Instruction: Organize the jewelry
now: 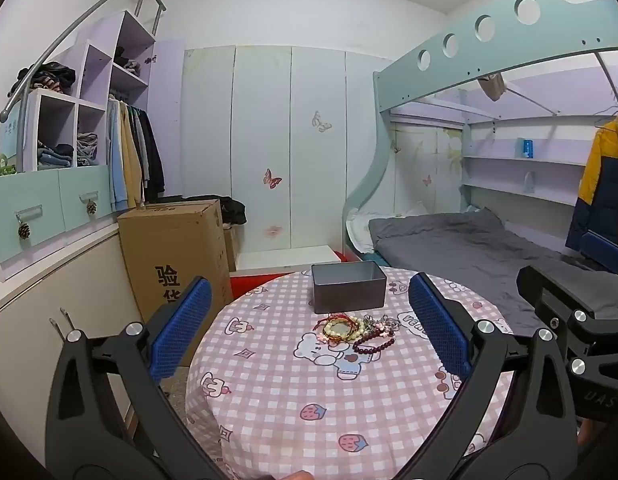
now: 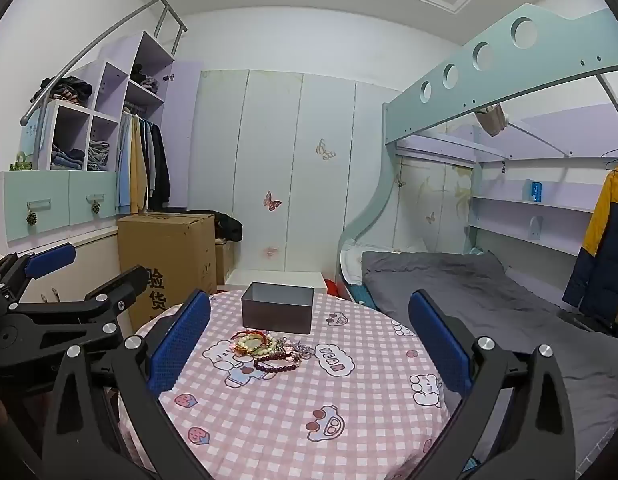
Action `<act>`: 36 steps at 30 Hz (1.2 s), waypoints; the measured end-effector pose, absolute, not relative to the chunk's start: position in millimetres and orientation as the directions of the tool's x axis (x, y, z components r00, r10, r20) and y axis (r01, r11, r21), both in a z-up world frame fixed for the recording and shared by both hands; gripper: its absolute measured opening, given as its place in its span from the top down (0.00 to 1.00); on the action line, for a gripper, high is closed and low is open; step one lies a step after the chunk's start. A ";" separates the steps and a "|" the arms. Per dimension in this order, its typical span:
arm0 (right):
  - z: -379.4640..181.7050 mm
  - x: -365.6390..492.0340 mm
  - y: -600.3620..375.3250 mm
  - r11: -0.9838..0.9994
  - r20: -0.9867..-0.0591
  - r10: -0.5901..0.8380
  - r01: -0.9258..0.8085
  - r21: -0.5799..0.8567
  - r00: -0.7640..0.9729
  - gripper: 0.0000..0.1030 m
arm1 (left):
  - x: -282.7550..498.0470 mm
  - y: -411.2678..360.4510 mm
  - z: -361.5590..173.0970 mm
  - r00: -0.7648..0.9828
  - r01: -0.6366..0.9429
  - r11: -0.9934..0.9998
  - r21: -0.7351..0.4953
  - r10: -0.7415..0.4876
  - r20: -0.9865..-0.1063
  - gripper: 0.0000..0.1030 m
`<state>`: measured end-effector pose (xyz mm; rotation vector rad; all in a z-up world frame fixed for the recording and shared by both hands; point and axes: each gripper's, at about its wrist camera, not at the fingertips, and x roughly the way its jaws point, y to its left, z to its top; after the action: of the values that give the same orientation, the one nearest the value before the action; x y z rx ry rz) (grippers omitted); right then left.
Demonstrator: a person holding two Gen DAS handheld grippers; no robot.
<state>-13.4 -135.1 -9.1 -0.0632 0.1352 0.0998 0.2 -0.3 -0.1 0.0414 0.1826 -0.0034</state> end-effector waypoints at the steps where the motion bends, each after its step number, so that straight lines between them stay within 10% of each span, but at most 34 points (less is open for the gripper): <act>1: -9.1 -13.4 -135.3 0.993 -0.138 0.095 -0.104 -0.056 0.986 0.07 | 0.0 -0.2 0.0 0.984 0.007 0.999 0.039 0.000 -0.179 0.06; 36: -12.4 -11.3 -133.1 0.994 -0.153 0.081 -0.090 -0.055 0.985 0.07 | 5.1 2.5 -9.9 0.979 0.007 1.000 0.031 0.000 -0.206 0.06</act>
<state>-11.3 -133.1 -12.4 -0.0617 0.1517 0.0859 5.1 2.5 -9.9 0.0315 0.2077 -0.0037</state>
